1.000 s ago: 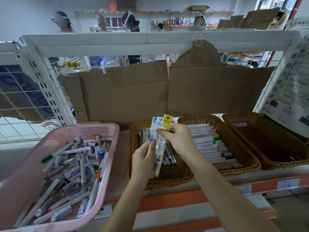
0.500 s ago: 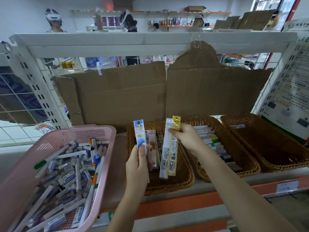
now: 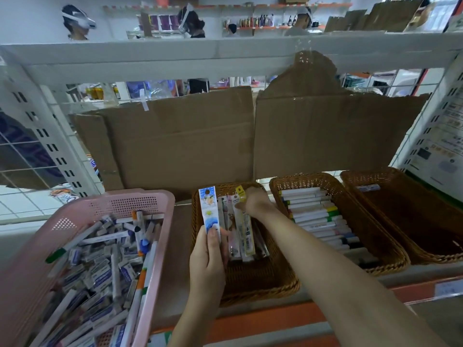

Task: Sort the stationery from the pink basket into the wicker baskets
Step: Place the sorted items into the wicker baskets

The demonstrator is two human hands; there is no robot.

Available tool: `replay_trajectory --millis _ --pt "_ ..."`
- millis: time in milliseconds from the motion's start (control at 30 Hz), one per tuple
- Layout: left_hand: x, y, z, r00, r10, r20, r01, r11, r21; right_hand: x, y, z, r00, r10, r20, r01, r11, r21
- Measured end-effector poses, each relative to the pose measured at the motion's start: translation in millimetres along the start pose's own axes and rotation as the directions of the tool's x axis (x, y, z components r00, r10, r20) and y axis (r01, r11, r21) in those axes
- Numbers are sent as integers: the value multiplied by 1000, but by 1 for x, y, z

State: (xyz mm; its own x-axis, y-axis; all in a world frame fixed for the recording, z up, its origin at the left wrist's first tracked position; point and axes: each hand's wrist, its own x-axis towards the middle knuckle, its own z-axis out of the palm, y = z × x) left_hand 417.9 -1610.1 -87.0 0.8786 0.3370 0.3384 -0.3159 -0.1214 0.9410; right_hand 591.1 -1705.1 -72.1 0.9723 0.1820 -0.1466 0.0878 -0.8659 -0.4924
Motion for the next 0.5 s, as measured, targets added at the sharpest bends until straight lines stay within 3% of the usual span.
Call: replay_trajectory --millis 167,367,500 --pt "-1 -1 -1 1000 15 12 -14 1000 -27 0 -3 7 998 -7 -56 -1 992 -126" --pt "-2 -1 -1 1000 4 30 -3 999 -34 -6 3 3 998 -45 -52 35 982 -186" --pt "-2 0 -1 999 -3 35 4 999 -39 -15 4 -2 989 -74 -126 47 978 -203"
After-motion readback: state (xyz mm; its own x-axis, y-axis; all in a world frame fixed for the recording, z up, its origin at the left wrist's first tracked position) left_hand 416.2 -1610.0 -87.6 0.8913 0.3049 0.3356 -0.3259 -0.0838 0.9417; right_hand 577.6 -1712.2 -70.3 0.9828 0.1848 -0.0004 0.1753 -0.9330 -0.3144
